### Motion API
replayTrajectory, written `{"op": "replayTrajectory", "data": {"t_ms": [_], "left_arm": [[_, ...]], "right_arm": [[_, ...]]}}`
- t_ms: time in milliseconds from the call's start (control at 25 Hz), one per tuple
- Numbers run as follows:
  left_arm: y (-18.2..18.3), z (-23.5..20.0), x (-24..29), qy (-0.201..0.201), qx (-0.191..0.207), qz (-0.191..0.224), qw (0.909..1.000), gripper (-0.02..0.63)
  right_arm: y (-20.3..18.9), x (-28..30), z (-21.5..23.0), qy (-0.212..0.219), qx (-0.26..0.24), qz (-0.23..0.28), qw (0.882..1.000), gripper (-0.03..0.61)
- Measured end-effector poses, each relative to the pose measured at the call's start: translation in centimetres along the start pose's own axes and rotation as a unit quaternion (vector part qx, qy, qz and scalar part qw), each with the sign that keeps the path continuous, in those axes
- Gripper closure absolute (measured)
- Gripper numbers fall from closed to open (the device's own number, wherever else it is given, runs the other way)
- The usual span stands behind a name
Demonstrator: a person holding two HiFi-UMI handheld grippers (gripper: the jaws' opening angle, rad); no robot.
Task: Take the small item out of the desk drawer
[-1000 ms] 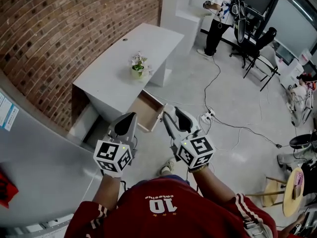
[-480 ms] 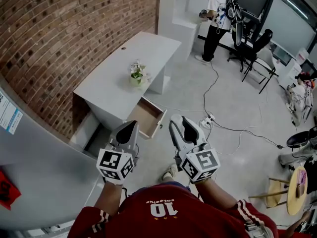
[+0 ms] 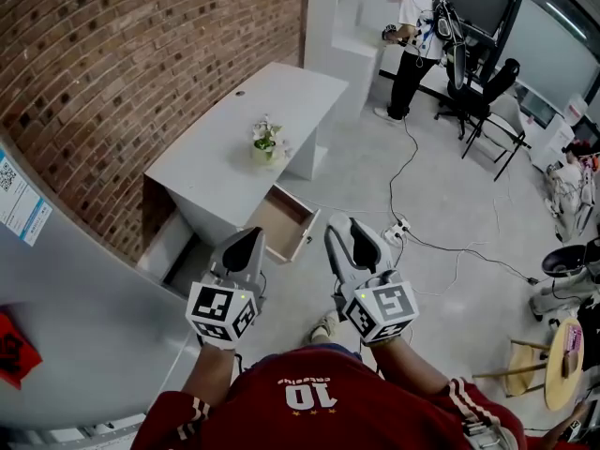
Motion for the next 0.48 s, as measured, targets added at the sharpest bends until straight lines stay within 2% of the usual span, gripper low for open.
{"op": "replayTrajectory", "data": {"t_ms": [240,480], "left_arm": [[-0.1,0.0,-0.1,-0.003,0.005,-0.002,1.0000,0.611],[0.3,-1.4,-0.8,0.011,0.000,0.000,0.9999,0.611]], "right_arm": [[-0.1,-0.6,0.5,-0.017,-0.005,0.001,1.000,0.430],[-1.3,-0.9,0.5,-0.026,-0.009,-0.021,0.999,0.430]]}}
Point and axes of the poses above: the fingertips, and each gripper's own axes: x forward along the fingers, z to its right, y out of its top, the point moved 4 cm from there along -x, backward along the fingers, and after that the axes turned 14 degrees about -x, right-handed, at the moved point
